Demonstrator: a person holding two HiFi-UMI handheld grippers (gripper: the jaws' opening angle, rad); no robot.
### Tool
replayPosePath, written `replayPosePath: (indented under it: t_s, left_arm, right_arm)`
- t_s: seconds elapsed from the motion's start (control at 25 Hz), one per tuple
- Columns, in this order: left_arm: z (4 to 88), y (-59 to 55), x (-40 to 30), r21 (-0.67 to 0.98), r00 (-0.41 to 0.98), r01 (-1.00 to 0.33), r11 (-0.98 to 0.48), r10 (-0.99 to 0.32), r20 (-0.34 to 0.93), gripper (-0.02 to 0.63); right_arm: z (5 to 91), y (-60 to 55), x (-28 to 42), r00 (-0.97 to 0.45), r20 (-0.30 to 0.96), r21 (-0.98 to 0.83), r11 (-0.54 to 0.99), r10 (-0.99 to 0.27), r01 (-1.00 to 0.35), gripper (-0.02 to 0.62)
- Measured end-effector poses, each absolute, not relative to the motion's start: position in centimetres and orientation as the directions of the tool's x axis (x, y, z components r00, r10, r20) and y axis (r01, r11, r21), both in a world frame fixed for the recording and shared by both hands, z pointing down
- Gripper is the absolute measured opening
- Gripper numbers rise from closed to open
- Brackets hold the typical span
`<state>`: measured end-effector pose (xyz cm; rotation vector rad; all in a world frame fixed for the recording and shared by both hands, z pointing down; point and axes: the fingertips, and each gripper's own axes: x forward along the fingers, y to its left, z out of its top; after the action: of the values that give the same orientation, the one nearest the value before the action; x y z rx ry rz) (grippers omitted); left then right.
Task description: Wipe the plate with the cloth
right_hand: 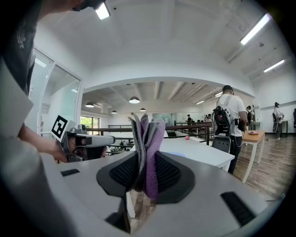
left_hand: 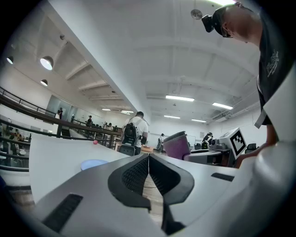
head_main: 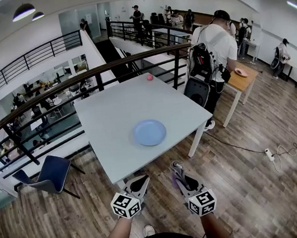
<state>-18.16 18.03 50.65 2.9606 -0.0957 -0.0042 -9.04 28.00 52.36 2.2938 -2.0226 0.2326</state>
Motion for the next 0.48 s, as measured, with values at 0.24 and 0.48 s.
replayPosePath:
  t_s: [0.24, 0.48]
  left_arm:
    - [50.16, 17.92, -18.85, 0.172, 0.998, -0.067, -0.983, -0.068, 0.004, 0.012]
    - [49.99, 17.96, -19.03, 0.170, 0.998, -0.065, -0.983, -0.065, 0.005, 0.012]
  right_arm:
    - [51.80, 27.63, -9.52, 0.116, 0.157, -0.042, -0.124, -0.981, -0.991, 0.109]
    - [51.33, 27.21, -9.56, 0.103, 0.147, -0.041, -0.110, -0.984, -0.993, 0.110]
